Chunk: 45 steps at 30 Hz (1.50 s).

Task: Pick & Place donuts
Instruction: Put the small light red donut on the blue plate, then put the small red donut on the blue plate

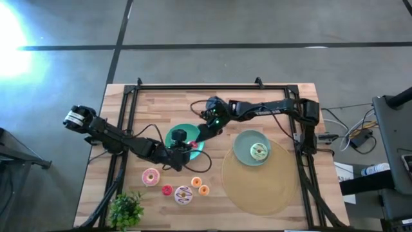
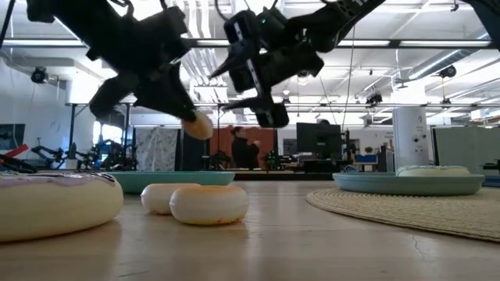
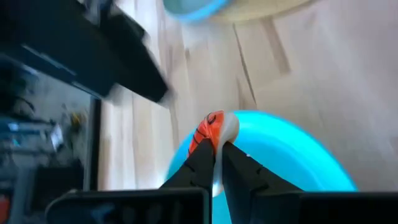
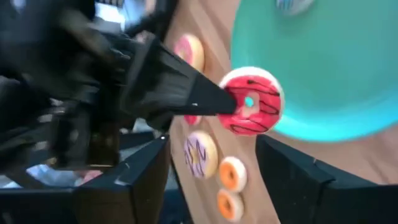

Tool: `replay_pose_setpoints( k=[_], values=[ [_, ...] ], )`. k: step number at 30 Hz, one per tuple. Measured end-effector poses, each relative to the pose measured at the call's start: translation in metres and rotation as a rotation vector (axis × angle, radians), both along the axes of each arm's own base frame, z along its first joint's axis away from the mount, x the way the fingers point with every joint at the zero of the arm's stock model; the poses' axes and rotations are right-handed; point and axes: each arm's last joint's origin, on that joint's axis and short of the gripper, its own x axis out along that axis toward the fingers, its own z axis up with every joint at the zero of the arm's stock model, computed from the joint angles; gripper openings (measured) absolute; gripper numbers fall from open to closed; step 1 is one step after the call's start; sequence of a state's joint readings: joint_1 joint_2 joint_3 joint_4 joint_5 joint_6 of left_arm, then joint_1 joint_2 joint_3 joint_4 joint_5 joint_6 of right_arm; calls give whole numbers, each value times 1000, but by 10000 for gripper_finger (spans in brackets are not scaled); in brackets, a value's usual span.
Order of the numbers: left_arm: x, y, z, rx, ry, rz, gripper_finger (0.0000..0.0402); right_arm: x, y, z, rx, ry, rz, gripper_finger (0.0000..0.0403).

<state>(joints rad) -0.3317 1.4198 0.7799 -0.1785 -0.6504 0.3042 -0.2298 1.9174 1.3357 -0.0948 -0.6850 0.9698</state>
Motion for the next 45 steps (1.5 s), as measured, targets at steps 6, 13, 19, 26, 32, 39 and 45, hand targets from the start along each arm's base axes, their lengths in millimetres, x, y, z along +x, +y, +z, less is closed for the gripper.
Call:
replay_pose_setpoints(
  k=[6,13,19,26,32,39,45],
  values=[
    [-19,5,-8,-163,68,210,1,-19,-22,23,-136,12,-129,244],
    [-33,10,-24,-270,82,349,0,-33,-26,36,-231,33,-158,240],
    [-41,11,-38,-328,128,360,0,-33,-26,35,-236,34,-157,242],
    [-41,11,-44,-389,77,384,35,-33,-25,33,-243,40,-147,238],
    [-41,9,-43,-431,77,376,98,-34,-25,32,-244,43,-146,242],
    [-44,2,-40,-686,172,340,119,-34,-25,32,-242,44,-146,241],
    [-50,3,-14,-713,160,389,120,-34,-24,30,-241,48,-142,244]
  ],
)
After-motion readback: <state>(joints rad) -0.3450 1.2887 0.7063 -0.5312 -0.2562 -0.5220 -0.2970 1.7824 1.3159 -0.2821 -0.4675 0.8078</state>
